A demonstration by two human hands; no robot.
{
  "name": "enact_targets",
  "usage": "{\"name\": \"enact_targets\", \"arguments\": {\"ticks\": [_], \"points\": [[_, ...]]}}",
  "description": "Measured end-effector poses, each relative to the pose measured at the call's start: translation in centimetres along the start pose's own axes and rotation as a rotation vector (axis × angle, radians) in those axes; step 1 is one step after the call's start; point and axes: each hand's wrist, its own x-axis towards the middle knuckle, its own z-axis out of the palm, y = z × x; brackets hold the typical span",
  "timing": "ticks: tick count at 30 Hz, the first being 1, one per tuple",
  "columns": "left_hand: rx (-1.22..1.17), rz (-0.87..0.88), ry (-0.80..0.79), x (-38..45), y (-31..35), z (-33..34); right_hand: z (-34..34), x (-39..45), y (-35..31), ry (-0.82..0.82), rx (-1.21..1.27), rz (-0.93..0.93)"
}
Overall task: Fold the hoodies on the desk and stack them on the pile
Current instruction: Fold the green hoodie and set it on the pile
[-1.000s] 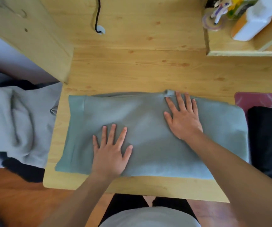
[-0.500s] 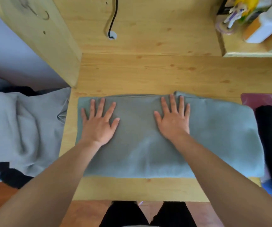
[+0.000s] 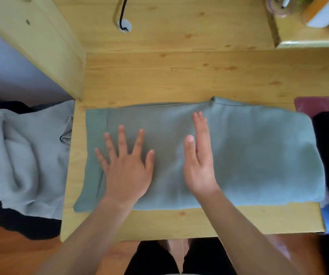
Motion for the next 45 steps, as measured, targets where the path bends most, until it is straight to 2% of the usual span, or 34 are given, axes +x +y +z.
{"name": "enact_targets", "arguments": {"ticks": [1, 3, 6, 10, 12, 14, 15, 17, 21, 25, 27, 29, 32, 34, 35, 37, 39, 40, 41, 43, 45], "points": [[-0.005, -0.022, -0.062, -1.2, 0.0, 0.6, 0.5, -1.8, 0.4, -0.045, 0.067, 0.051], [0.005, -0.077, -0.157, -1.8, -0.3, 2.0, 1.3, -3.5, 2.5, -0.086, 0.036, 0.137], [-0.016, -0.088, -0.174, -0.6, -0.4, 2.5, 1.6, -2.9, 3.9, -0.074, -0.024, 0.146], [-0.096, -0.037, -0.186, -0.6, -0.8, 1.2, 0.5, -2.4, 2.1, -0.078, 0.144, 0.226], [-0.166, -0.087, -0.102, -1.3, -2.1, 0.1, -0.7, -3.0, 1.2, -0.045, 0.191, 0.184], [-0.191, -0.232, 0.058, -2.5, -4.3, -1.0, -1.2, -4.1, 1.2, -0.066, 0.203, 0.159], [-0.233, -0.326, 0.077, -3.2, -5.5, -1.5, -1.1, -4.7, 1.5, -0.092, 0.202, 0.181], [-0.402, -0.49, -0.003, -4.1, -7.2, -2.2, -0.3, -5.5, 2.9, -0.088, 0.106, 0.185], [-0.744, -0.679, -0.188, -3.7, -8.7, -2.7, 0.6, -5.3, 3.5, -0.09, 0.033, 0.182], [-1.463, -0.815, -0.39, -3.0, -8.7, -6.9, 1.3, -5.6, 2.9, -0.125, 0.055, 0.19], [-1.671, -0.725, -0.383, -3.8, -7.9, -10.1, 2.7, -6.0, 2.2, -0.165, 0.037, 0.205], [-1.725, -0.531, -0.338, -4.5, -5.9, -12.7, 4.1, -6.1, 1.0, -0.227, 0.05, 0.238], [-1.616, -0.302, -0.304, -5.3, -1.7, -15.3, 4.0, -4.3, -1.7, -0.384, 0.249, 0.403], [-1.552, -0.228, -0.261, -5.2, 1.0, -16.4, 1.3, -2.9, -3.1, -0.536, 0.454, 0.532], [-1.514, -0.187, -0.252, -5.2, 2.2, -16.8, -1.0, -2.5, -3.5, -0.573, 0.45, 0.54], [-1.399, -0.089, -0.264, -5.7, 4.3, -17.3, -6.5, -1.9, -3.6, -0.503, 0.236, 0.501], [-1.274, 0.017, -0.298, -6.8, 6.8, -17.6, -12.7, -2.0, -2.1, -0.264, 0.025, 0.478], [-1.217, 0.068, -0.321, -7.4, 8.4, -17.5, -15.3, -2.1, -0.8, -0.181, 0.024, 0.491], [-1.148, 0.116, -0.351, -8.1, 10.5, -17.1, -17.2, -2.2, 0.4, -0.135, 0.114, 0.537], [-0.98, 0.195, -0.403, -8.9, 15.4, -14.6, -19.5, -1.9, 3.4, -0.15, 0.399, 0.702], [-0.787, 0.246, -0.475, -9.3, 21.0, -10.1, -20.5, -1.5, 5.5, -0.165, 0.62, 0.772]]}}
